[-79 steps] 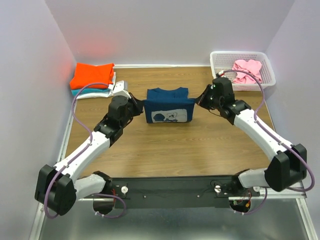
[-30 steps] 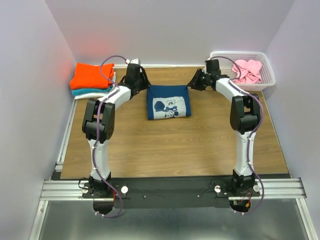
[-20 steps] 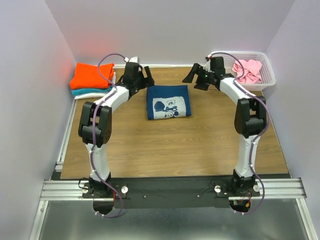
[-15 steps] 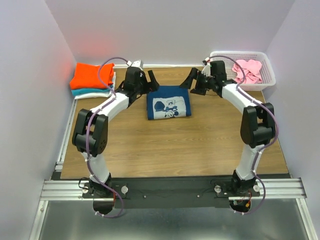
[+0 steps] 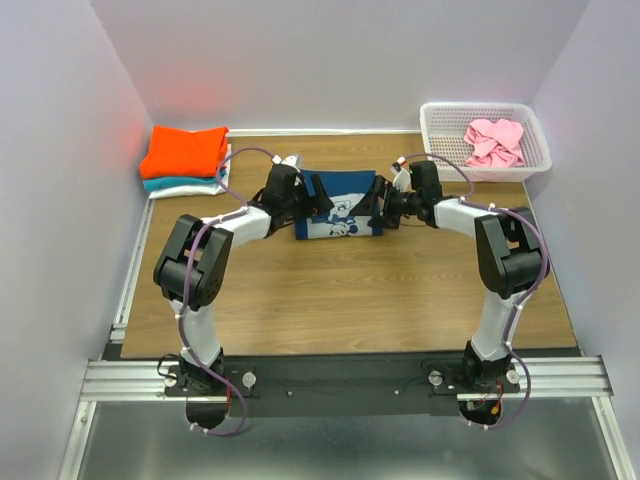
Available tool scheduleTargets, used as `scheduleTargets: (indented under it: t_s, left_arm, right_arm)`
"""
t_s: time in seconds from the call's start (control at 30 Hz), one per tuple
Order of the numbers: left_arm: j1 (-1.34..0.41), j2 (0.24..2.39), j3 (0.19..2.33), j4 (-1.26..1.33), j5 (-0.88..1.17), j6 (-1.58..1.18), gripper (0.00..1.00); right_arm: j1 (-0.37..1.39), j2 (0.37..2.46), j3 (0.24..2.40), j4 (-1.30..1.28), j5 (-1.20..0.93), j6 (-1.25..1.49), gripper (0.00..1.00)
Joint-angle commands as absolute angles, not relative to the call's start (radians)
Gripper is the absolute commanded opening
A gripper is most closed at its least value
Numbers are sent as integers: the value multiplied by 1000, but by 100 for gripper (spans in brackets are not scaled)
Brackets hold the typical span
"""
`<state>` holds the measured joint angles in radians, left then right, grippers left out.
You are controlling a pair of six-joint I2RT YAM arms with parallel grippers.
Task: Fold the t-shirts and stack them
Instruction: Fold the tshirt
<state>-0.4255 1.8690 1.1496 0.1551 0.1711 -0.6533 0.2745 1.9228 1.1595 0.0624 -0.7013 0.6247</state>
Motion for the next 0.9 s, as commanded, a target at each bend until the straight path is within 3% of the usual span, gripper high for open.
scheduleTargets:
  t_s: [0.0,0.4,0.6,0.87]
  left_arm:
    - [-420,1901,1109,204,205,-667,98]
    - [-411,1864,1035,193,175,-646,98]
    - [-413,1724,1094,111,108,-600,98]
    - [-411,1535,1130,-29,-87,-561,98]
  right_arm:
    - [270,1953,1111,103,-643,621,100]
    - [267,1934,1080,81,-531,597,100]
    - [268,1734,1097,20,-477,560,100]
    - [268,1359,924,-118,-19,591,100]
